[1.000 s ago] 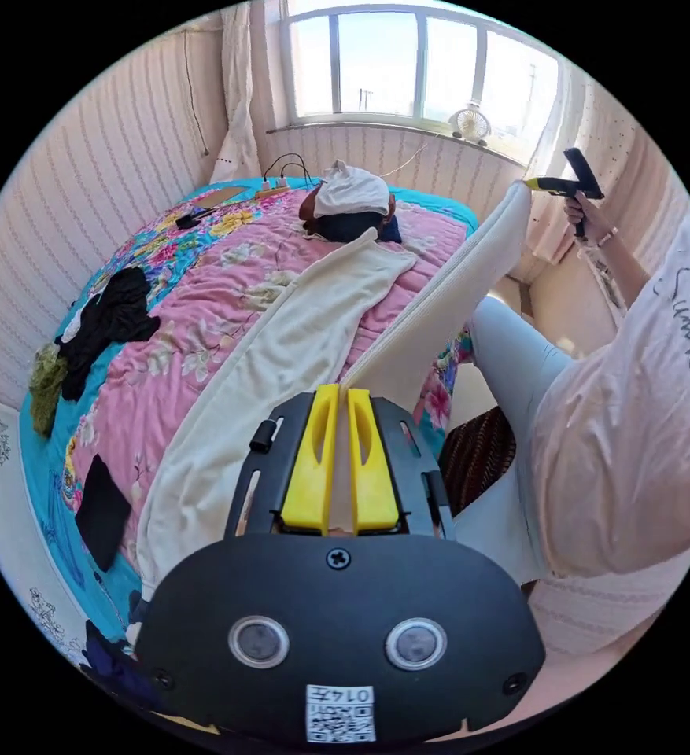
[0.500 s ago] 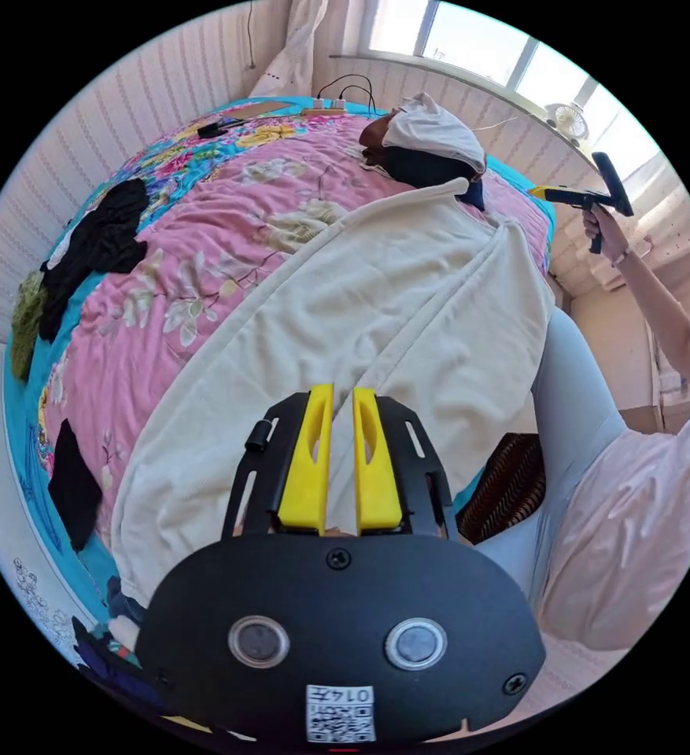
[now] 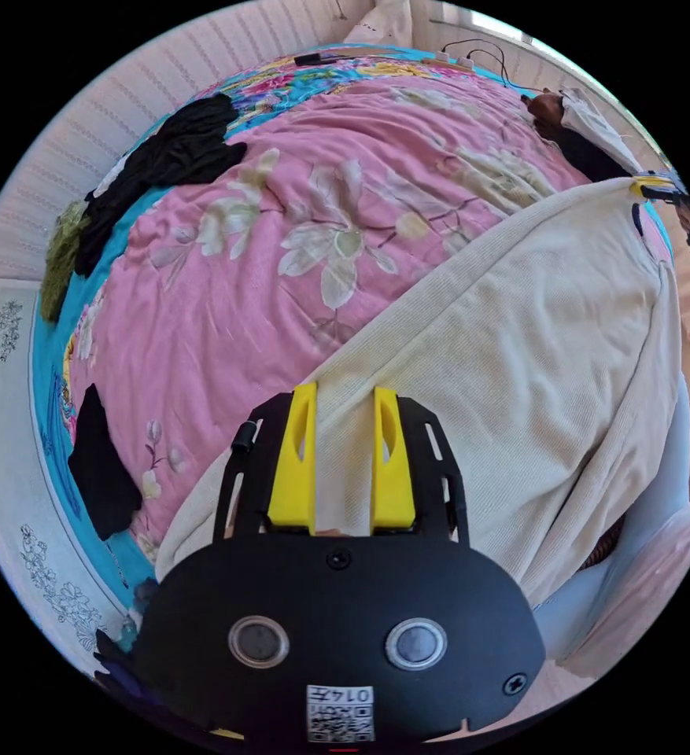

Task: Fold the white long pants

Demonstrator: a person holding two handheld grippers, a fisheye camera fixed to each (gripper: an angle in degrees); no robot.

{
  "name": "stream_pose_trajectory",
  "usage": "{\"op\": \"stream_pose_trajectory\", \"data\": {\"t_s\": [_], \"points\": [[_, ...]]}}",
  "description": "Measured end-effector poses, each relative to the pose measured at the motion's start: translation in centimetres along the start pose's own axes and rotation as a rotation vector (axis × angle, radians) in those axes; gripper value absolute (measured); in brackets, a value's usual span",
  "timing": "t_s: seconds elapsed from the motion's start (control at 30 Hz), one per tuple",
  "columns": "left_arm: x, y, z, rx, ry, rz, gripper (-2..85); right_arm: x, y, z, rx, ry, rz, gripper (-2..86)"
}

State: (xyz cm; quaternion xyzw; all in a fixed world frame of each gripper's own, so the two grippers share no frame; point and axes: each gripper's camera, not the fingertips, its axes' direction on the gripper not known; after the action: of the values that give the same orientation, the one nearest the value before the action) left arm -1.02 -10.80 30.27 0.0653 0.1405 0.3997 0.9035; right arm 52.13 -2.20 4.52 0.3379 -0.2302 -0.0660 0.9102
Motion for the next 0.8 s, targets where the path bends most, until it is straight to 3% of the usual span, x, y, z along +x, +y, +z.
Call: {"op": "stream_pose_trajectory", "data": {"t_s": [0.07,0.17,0.27,0.33,0.43,0.63,0.73,0.8], "points": [[-0.9,0.2,-1.5,0.033,0.044,-0.005,4.4,1.8,-0.9,-1.1,0.009,-0.053,0.008,3.2],[-1.4,0.4,-4.9,0.127,-0.066,0.023,0.8,4.6,-3.0,-1.6,0.002,-0.118,0.032,3.3],[-2.5,0.2,-6.1,0.153,-0.119,-0.017,1.4,6.5,-5.3,-0.2,-0.017,-0.075,0.082,4.4],[-3.0,0.1,-4.7,0.080,-0.104,-0.043,2.7,7.3,-6.0,1.0,-0.002,-0.044,0.138,5.6],[-4.1,1.1,-5.9,0.078,-0.107,-0.106,4.1,7.9,-4.8,0.2,0.108,-0.007,0.199,8.2],[-5.4,10.3,-16.0,0.283,-0.087,-0.095,5.2,9.3,8.5,-4.5,0.300,-0.088,0.208,11.4],[-4.0,19.6,-20.8,0.412,-0.057,-0.148,4.7,11.2,19.2,-3.6,0.273,-0.090,0.380,11.6],[-4.0,28.4,-22.4,0.459,0.075,-0.336,3.1,12.4,27.9,-1.4,0.218,-0.171,0.536,12.3]]}}
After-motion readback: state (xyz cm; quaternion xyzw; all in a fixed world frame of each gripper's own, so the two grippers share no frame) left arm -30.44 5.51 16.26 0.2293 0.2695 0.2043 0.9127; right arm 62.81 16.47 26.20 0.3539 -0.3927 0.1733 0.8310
